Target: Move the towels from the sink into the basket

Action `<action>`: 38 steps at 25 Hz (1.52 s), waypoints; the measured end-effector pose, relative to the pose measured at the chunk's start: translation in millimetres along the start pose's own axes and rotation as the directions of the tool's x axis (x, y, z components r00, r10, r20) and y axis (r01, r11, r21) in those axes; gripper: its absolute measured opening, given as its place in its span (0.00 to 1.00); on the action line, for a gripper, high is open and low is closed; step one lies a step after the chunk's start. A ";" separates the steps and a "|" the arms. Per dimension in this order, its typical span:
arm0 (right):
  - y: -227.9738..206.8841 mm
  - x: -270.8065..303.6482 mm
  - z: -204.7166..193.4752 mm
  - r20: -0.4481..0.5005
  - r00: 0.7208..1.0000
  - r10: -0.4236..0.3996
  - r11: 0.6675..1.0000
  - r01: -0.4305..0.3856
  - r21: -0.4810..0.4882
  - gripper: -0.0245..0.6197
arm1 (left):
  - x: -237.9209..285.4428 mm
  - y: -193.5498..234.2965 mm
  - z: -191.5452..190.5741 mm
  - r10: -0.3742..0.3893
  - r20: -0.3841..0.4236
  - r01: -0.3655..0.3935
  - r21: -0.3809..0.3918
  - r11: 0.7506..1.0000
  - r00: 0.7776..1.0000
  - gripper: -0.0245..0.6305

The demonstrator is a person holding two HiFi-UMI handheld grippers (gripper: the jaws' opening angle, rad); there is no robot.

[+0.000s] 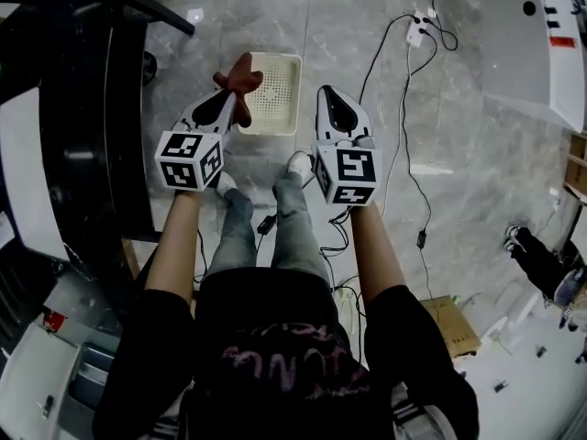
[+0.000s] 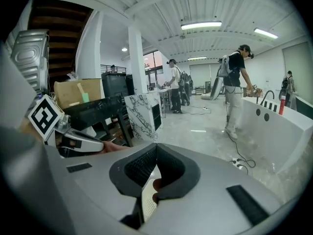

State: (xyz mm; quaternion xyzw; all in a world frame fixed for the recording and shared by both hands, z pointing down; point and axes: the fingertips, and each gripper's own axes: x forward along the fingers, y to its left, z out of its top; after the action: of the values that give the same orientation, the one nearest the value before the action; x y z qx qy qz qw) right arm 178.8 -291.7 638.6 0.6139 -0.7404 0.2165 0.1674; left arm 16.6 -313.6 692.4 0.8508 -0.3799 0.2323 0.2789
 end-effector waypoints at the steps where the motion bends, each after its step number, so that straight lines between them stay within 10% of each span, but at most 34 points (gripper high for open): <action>1: -0.4 7.4 -9.2 -0.010 1.000 0.002 1.000 -0.002 0.002 0.06 | 6.5 5.5 -9.4 0.002 -0.010 -0.002 -0.007 1.000 1.000 0.09; 22: -22.0 122.6 -233.2 -0.197 0.979 0.051 0.999 -0.051 0.006 0.06 | 144.8 67.6 -213.8 -0.010 -0.155 -0.008 -0.112 0.994 0.988 0.09; 38: -30.1 157.1 -304.9 -0.242 0.969 0.057 0.998 -0.047 0.047 0.06 | 209.0 86.0 -281.1 -0.034 -0.228 0.012 -0.097 0.995 0.973 0.10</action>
State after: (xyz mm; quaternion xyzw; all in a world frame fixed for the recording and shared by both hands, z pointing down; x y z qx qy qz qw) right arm 173.0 -267.2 982.0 0.5665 -0.7254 0.3096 0.2387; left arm 24.4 -286.4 1052.0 0.8085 -0.3459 0.3072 0.3636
